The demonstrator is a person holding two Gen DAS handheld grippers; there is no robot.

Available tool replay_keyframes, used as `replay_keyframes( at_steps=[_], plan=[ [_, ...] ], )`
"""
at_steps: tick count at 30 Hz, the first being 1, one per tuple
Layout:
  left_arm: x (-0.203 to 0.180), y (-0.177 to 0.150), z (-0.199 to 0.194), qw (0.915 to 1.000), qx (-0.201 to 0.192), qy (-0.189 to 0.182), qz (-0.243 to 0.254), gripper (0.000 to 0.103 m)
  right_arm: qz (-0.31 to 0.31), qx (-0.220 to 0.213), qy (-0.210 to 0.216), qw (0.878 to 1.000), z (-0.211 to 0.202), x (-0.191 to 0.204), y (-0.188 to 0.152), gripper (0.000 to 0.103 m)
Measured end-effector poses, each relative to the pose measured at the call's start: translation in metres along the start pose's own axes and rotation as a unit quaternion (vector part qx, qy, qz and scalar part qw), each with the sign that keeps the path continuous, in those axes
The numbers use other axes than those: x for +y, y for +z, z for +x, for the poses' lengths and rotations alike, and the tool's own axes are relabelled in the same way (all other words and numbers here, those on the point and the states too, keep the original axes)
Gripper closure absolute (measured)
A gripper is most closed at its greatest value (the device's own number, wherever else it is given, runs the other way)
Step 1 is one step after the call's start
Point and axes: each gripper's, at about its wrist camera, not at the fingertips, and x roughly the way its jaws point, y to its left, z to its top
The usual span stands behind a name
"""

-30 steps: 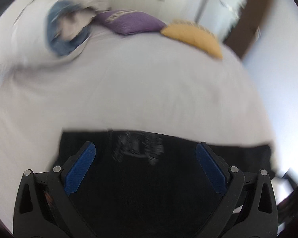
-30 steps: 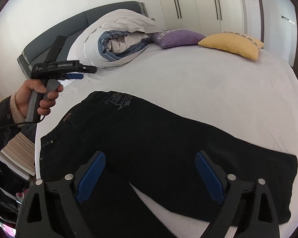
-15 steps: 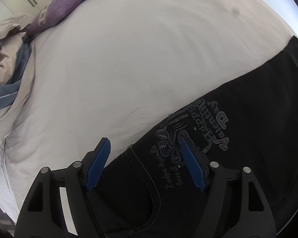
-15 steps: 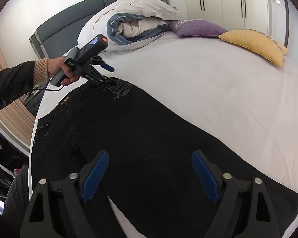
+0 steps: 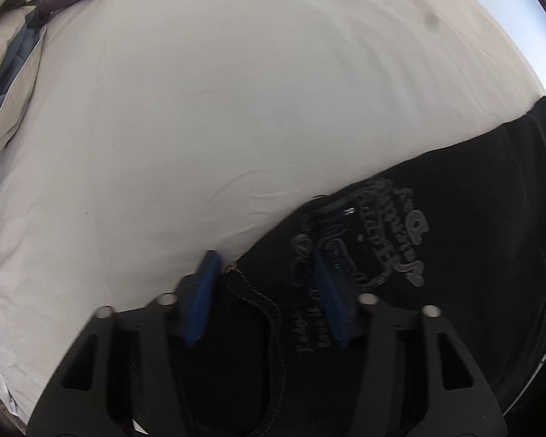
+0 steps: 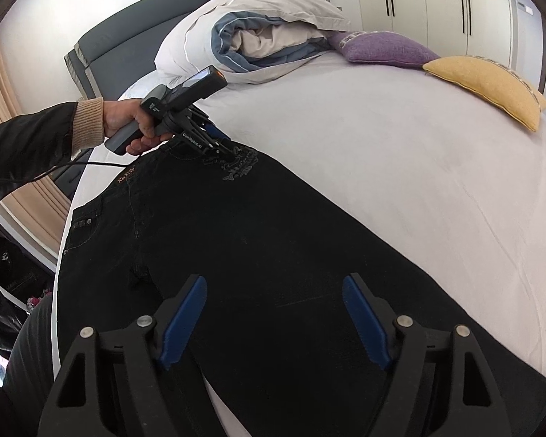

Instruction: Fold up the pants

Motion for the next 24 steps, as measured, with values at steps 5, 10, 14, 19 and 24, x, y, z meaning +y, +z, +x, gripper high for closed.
replay_keyframes(
  at_steps=[5, 10, 14, 19, 24],
  plan=[
    [-0.021, -0.007, -0.011, 0.9993, -0.024, 0.023, 0.019, 0.092, -0.015, 0.007, -0.004, 1.0, 0.008, -0.006, 0.018, 0.027],
    [-0.036, -0.027, -0.031, 0.9953, -0.069, 0.055, 0.04, 0.093, -0.03, 0.015, -0.016, 0.999, 0.023, -0.011, 0.041, 0.029],
    [-0.04, -0.049, -0.059, 0.9901, -0.108, 0.076, 0.05, 0.094, -0.045, 0.02, -0.011, 0.999, 0.04, -0.008, 0.063, 0.033],
    [-0.044, -0.074, -0.093, 0.9806, -0.146, 0.106, 0.076, 0.094, -0.082, 0.04, -0.002, 0.996, 0.071, 0.007, 0.087, 0.041],
    [-0.06, -0.087, -0.11, 0.9743, -0.168, 0.118, 0.091, 0.094, -0.107, 0.061, -0.007, 0.992, 0.096, 0.015, 0.099, 0.048]
  ],
)
